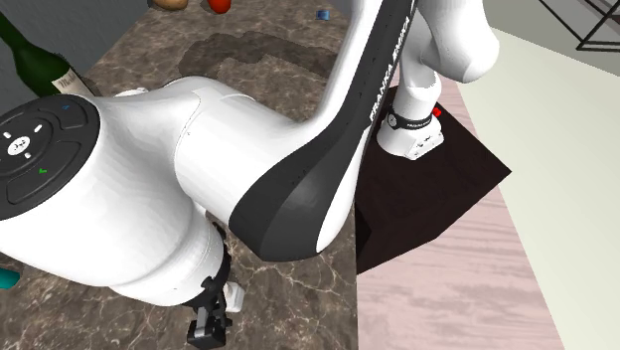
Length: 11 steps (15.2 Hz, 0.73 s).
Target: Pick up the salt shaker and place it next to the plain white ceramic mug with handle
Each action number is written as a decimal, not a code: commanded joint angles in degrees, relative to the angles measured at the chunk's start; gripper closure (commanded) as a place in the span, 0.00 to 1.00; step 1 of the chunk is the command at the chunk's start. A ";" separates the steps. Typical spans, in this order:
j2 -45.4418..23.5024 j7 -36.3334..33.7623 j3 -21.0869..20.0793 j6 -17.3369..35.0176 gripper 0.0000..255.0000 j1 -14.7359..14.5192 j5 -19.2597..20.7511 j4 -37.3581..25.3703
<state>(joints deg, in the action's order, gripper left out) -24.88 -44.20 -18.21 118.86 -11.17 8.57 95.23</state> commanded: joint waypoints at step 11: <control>0.00 0.00 0.00 0.01 1.00 0.00 0.00 0.00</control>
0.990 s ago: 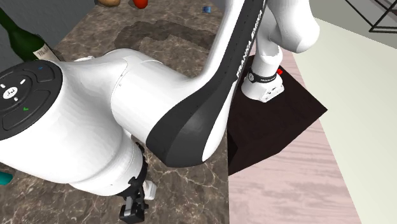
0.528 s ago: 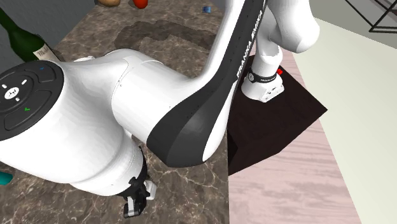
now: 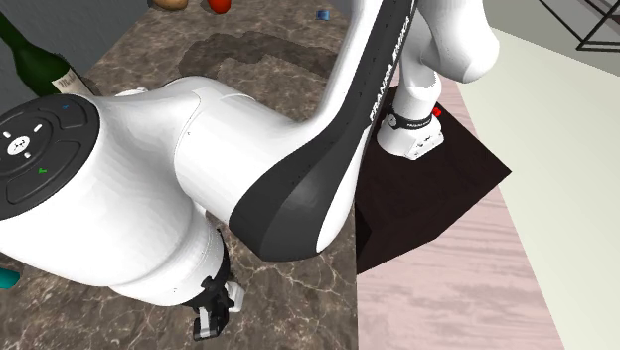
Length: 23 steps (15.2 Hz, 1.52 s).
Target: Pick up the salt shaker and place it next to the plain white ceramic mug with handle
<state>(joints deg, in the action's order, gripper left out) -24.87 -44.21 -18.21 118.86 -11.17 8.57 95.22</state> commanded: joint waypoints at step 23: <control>3.87 1.22 -0.87 -15.95 1.00 -0.13 -1.72 -12.29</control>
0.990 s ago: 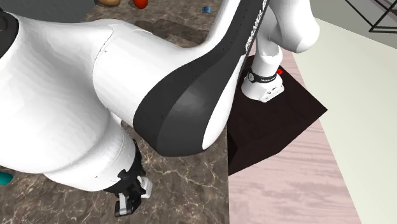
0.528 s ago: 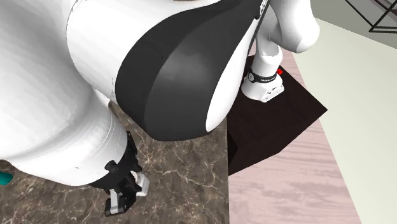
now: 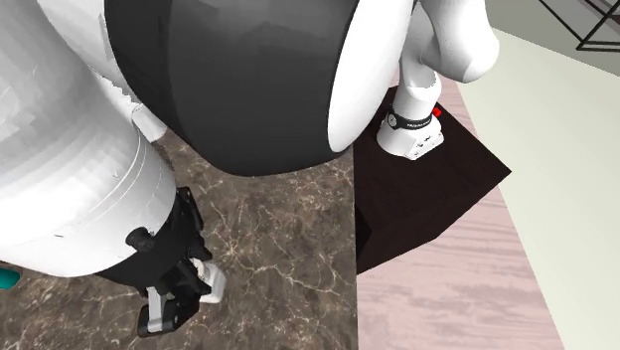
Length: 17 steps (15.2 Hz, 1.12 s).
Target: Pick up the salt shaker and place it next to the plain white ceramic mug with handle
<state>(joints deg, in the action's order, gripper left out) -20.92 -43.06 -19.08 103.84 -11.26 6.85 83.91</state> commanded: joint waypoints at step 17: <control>6.47 9.18 2.24 -5.63 1.00 6.57 -2.74 0.35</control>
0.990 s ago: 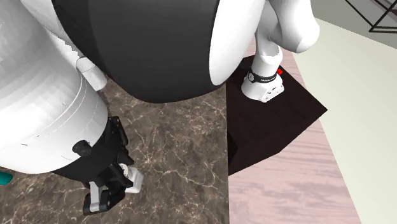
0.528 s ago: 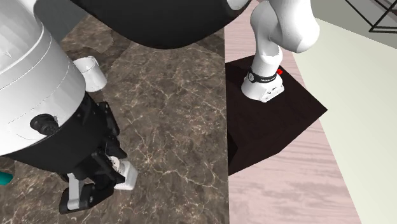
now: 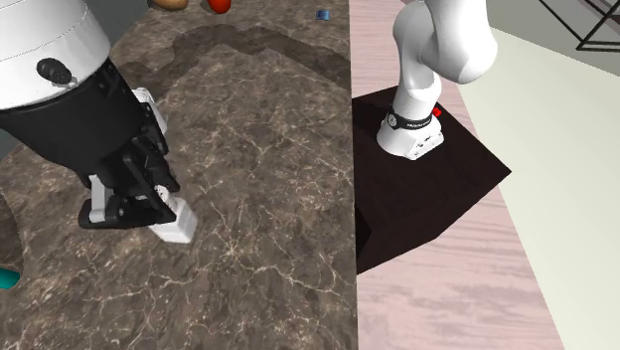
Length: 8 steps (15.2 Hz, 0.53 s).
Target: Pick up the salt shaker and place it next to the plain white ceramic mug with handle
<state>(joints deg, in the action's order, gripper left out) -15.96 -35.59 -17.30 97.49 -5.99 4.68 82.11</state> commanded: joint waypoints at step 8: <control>5.80 12.28 4.26 2.25 1.00 8.17 -2.46 7.63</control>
<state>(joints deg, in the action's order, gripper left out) -10.61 -24.79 -13.57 100.05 1.31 2.43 89.64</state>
